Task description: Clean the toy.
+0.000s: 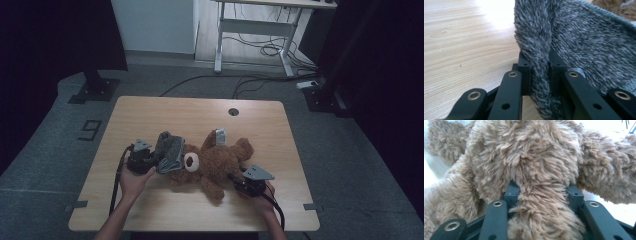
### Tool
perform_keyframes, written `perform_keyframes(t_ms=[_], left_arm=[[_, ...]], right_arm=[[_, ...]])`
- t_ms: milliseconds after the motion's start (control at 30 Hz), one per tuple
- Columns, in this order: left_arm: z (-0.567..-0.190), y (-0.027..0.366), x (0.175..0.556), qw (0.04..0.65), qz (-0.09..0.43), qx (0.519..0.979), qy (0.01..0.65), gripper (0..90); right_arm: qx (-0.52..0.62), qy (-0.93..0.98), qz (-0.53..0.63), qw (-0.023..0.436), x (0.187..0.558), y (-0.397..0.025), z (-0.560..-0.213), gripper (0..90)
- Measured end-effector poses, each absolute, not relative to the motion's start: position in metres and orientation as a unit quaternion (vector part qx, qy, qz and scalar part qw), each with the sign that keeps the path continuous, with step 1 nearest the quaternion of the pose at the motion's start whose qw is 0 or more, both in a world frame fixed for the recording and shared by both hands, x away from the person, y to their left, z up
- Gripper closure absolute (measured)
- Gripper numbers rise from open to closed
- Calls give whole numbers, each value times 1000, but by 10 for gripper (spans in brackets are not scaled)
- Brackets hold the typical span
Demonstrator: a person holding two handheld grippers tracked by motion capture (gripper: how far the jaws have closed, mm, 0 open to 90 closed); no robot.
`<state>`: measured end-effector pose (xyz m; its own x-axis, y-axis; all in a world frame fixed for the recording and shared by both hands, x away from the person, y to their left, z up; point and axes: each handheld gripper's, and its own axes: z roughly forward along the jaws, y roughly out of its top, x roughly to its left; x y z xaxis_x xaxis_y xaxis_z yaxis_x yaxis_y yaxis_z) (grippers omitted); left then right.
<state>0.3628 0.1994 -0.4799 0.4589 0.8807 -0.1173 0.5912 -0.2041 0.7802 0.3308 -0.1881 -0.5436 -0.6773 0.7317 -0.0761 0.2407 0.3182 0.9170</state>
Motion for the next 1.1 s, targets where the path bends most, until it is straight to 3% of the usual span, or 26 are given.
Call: perform_keyframes(t_ms=[167,333,633,833,933,1100], left_arm=[[-461,185,359,426,186,750,469,764],[-432,140,352,456,190,764,415,765],[-420,63,351,471,164,792,353,766],[-433,16,350,449,155,819,323,765],[-450,8,355,415,161,836,322,764],[-454,25,358,421,160,821,351,767]], right_arm=[[316,772,492,249,331,-188,-544,573],[316,772,493,249,331,-188,-544,573],[316,771,494,247,331,-189,-544,573],[316,772,494,246,331,-189,-544,573],[316,771,495,247,330,-189,-544,573],[314,773,493,246,330,-189,-544,573]])
